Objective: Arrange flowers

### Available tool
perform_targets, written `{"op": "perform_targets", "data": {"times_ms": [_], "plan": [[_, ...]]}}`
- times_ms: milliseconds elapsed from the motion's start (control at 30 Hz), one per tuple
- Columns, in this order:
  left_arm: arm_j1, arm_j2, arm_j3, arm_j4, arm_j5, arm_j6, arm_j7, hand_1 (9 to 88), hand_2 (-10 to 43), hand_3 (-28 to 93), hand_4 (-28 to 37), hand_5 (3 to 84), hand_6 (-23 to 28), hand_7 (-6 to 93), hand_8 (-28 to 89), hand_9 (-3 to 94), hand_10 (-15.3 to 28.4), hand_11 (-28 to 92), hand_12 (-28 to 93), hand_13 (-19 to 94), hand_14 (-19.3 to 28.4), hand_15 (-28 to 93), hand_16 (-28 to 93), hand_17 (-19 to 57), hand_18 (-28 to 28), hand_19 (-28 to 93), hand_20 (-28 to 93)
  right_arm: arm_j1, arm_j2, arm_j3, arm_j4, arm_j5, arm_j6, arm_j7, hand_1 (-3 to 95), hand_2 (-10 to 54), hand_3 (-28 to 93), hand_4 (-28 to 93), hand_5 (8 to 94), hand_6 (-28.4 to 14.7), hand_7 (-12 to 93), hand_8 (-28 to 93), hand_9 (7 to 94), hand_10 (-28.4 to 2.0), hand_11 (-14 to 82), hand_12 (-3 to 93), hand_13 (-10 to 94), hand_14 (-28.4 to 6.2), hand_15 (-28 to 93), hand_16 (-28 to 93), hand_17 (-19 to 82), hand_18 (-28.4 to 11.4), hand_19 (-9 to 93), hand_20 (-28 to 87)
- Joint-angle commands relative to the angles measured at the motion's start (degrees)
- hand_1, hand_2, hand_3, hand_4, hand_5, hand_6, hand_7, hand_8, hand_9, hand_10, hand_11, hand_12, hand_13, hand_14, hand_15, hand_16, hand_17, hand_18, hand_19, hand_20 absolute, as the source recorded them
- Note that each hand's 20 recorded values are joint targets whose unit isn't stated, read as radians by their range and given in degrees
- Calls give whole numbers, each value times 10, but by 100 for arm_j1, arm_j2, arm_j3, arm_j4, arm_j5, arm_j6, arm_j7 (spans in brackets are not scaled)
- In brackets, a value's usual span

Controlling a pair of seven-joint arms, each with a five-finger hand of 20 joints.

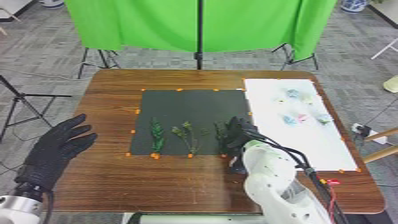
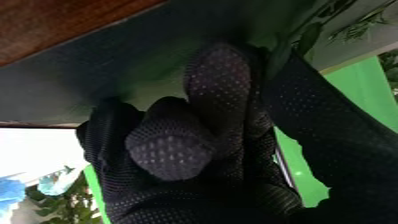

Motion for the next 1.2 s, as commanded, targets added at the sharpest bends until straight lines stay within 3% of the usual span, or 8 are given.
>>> {"op": "perform_targets", "data": {"times_ms": [33, 333, 433, 533, 733, 867, 1000, 1200], "plan": [[37, -26, 11, 44, 3, -46, -71, 274, -7, 721, -226, 335, 18, 288, -138, 289, 125, 318, 144, 260, 150, 444, -9, -49, 227, 503, 86, -40, -25, 99, -29, 1, -77, -60, 384, -95, 855, -198, 659, -66, 751, 11, 931, -62, 440, 329, 890, -25, 701, 313, 526, -216, 932, 615], [59, -38, -1, 38, 1, -51, -58, 275, -5, 719, -226, 335, 19, 288, -137, 289, 125, 318, 144, 259, 150, 443, -9, -49, 227, 503, 85, -20, 58, 241, -294, -185, -78, -168, 282, -94, 859, -226, 668, -43, 712, 4, 931, -65, 438, 327, 887, -29, 703, 311, 527, -217, 932, 613], [65, -41, -11, 32, 4, -51, -55, 275, -5, 718, -226, 335, 19, 287, -137, 289, 126, 317, 144, 259, 150, 443, -9, -49, 227, 503, 85, 15, 248, 370, -466, -289, 89, -230, 250, -81, 857, -221, 674, -41, 750, -219, 927, -67, 435, 330, 884, -29, 701, 311, 524, -218, 932, 617], [90, -40, -22, 21, 1, -34, -18, 274, -5, 720, -225, 336, 19, 287, -137, 289, 126, 317, 144, 259, 150, 443, -8, -49, 227, 503, 85, 80, 486, 647, -596, -395, 163, -277, 232, -73, 850, -221, 665, -42, 752, -253, 915, -72, 438, 332, 872, -35, 704, 314, 508, -219, 932, 616], [115, -38, -38, 5, -1, -11, 26, 274, -6, 721, -226, 335, 19, 286, -137, 289, 126, 317, 144, 259, 151, 444, -9, -50, 227, 503, 86, 48, 1272, 1347, -374, -937, 230, -1201, 263, -89, 861, -248, 524, -55, 517, -257, 641, -132, 575, 346, 654, -93, 772, 260, 342, -207, 923, 481], [127, -33, -53, 3, 0, -14, 46, 274, -5, 720, -227, 336, 20, 285, -137, 289, 126, 317, 145, 259, 151, 443, -9, -50, 228, 504, 86, -57, 1826, 1511, -156, -1096, 245, -1257, 273, -95, 895, -281, 472, -62, 314, -206, 475, -134, 472, 250, 497, -99, 727, 189, 275, -198, 867, 465], [103, -23, -45, 13, -4, -9, 24, 274, -5, 720, -227, 336, 19, 286, -137, 289, 126, 317, 144, 259, 151, 444, -9, -49, 227, 503, 86, -253, 2059, 1543, 30, -1226, 406, -1195, 264, -95, 904, -282, 415, -65, 298, -191, 390, -132, 447, 240, 422, -102, 715, 167, 230, -197, 827, 464], [55, -2, -42, 27, 0, -48, -8, 273, -5, 720, -226, 337, 20, 286, -137, 289, 126, 318, 144, 260, 151, 444, -9, -49, 227, 504, 85, -327, 2110, 1437, 311, -1247, 677, -1018, 262, -95, 901, -283, 419, -52, 349, -206, 404, -136, 494, 250, 442, -91, 723, 154, 227, -197, 818, 473]]}}
